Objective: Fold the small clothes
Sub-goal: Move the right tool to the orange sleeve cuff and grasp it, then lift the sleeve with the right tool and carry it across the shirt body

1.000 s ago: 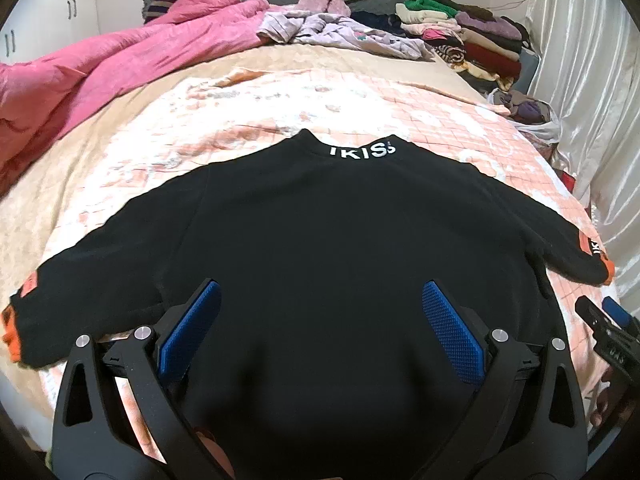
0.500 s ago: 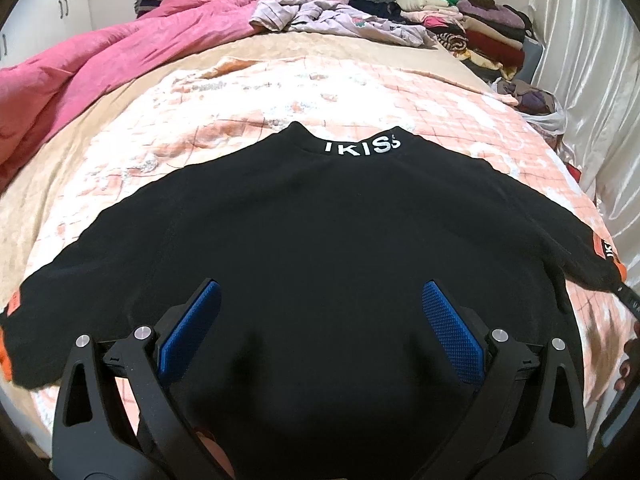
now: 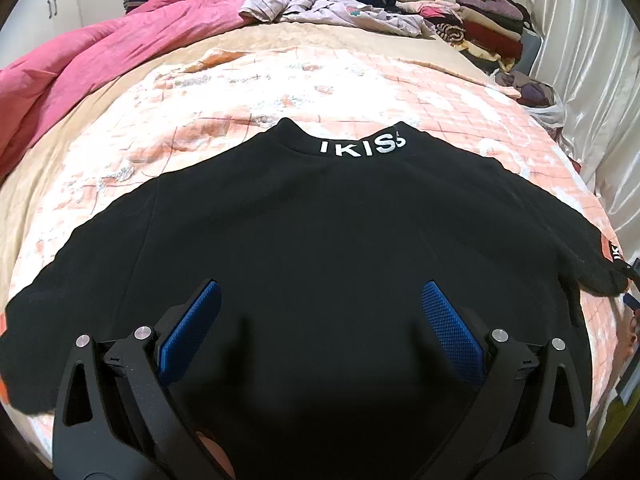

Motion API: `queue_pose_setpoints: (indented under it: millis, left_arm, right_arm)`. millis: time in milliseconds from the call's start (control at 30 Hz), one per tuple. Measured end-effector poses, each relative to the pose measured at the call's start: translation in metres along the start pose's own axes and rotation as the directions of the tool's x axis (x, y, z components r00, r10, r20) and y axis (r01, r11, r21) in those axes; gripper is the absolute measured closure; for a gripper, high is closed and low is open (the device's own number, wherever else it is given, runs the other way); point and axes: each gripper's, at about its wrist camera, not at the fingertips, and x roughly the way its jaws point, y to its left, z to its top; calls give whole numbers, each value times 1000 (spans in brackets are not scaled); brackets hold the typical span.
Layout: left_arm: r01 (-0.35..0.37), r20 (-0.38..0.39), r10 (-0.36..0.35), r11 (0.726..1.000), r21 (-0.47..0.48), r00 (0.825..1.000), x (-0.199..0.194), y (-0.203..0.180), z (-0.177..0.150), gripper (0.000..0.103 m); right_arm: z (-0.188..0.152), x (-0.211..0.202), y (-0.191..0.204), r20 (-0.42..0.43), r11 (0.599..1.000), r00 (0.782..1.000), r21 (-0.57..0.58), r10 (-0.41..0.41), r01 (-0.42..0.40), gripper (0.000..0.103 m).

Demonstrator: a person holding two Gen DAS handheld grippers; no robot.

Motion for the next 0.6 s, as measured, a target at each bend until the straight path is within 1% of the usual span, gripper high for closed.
queue_pose_setpoints:
  millis: [100, 233, 333, 367, 400, 467, 500, 533, 567, 600]
  left_arm:
    - [-6, 0, 6, 1000, 0, 1000, 4, 3, 4, 8]
    - [-17, 6, 17, 1000, -2, 1000, 9, 6, 8, 8]
    - [-12, -3, 12, 1000, -12, 1000, 14, 8, 8, 8]
    - [-10, -6, 10, 1000, -16, 1000, 15, 8, 8, 8]
    - [-5, -8, 5, 1000, -19, 1000, 16, 9, 7, 8]
    - [-2, -9, 2, 1000, -24, 1000, 16, 9, 6, 8]
    - [5, -6, -5, 1000, -27, 1000, 16, 10, 5, 8]
    - [10, -5, -10, 1000, -29, 1000, 15, 10, 4, 8]
    - [14, -2, -14, 999, -29, 1000, 14, 9, 4, 8]
    - [16, 3, -16, 1000, -27, 1000, 13, 9, 3, 8]
  right_arm:
    - [6, 9, -9, -5, 999, 1000, 39, 28, -28, 4]
    - [13, 18, -19, 15, 992, 995, 80, 96, -97, 4]
    - [18, 20, -22, 30, 987, 990, 79, 135, -137, 5]
    - [19, 20, -23, 35, 985, 989, 84, 147, -149, 14]
    - [20, 17, -24, 43, 983, 986, 88, 158, -161, 36]
    - [21, 14, -27, 55, 976, 979, 91, 196, -200, 59]
    - [21, 12, -28, 64, 971, 975, 91, 214, -219, 64]
    - [21, 11, -28, 70, 969, 972, 89, 225, -230, 68]
    - [20, 8, -28, 80, 967, 969, 83, 235, -242, 76]
    - [19, 3, -27, 95, 964, 964, 71, 248, -255, 80]
